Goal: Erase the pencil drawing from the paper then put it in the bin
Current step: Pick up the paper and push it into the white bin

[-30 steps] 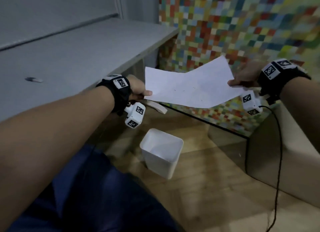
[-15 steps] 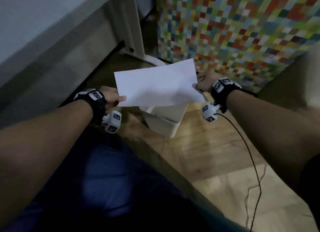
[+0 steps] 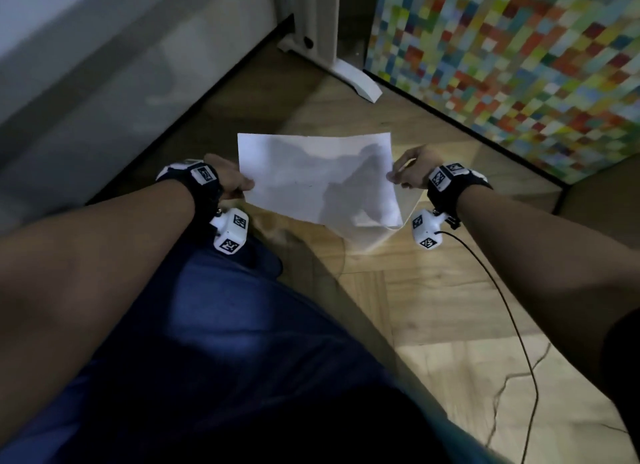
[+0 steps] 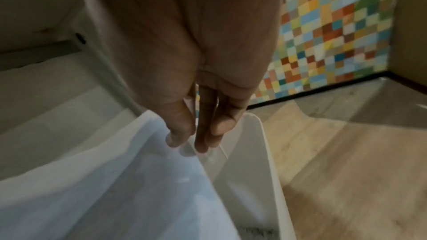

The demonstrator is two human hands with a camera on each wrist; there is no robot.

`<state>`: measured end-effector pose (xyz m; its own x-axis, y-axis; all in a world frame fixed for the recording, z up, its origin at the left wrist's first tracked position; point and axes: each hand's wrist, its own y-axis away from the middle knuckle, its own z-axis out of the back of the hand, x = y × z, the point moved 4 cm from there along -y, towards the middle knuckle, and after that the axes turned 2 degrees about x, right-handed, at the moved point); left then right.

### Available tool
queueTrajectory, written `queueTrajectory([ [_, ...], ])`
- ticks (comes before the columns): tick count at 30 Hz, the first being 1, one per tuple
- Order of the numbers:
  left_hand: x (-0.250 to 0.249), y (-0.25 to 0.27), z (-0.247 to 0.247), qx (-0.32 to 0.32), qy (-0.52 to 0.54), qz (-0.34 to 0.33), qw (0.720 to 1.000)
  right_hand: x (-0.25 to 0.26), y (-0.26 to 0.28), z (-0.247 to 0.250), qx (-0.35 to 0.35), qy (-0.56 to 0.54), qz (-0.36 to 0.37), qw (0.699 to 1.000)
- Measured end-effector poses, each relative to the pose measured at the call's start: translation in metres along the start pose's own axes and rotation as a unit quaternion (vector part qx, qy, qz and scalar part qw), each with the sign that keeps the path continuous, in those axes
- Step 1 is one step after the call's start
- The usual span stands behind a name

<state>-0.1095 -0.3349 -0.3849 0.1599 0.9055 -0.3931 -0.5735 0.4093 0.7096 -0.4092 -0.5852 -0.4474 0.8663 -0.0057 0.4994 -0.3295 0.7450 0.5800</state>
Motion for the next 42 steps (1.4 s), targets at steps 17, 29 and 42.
queueTrajectory([
  [17,-0.046,0.033,-0.035,0.014,0.094,0.0,0.995,0.121,0.09,-0.111,0.168,-0.018,0.348,0.922],
  [29,-0.027,0.003,-0.016,0.017,0.143,0.031,0.989,-0.004,0.024,-0.077,0.147,0.151,0.099,0.973],
  [42,-0.043,0.012,-0.02,0.0,0.059,0.005,0.998,0.061,0.066,-0.113,0.18,0.028,0.245,0.952],
])
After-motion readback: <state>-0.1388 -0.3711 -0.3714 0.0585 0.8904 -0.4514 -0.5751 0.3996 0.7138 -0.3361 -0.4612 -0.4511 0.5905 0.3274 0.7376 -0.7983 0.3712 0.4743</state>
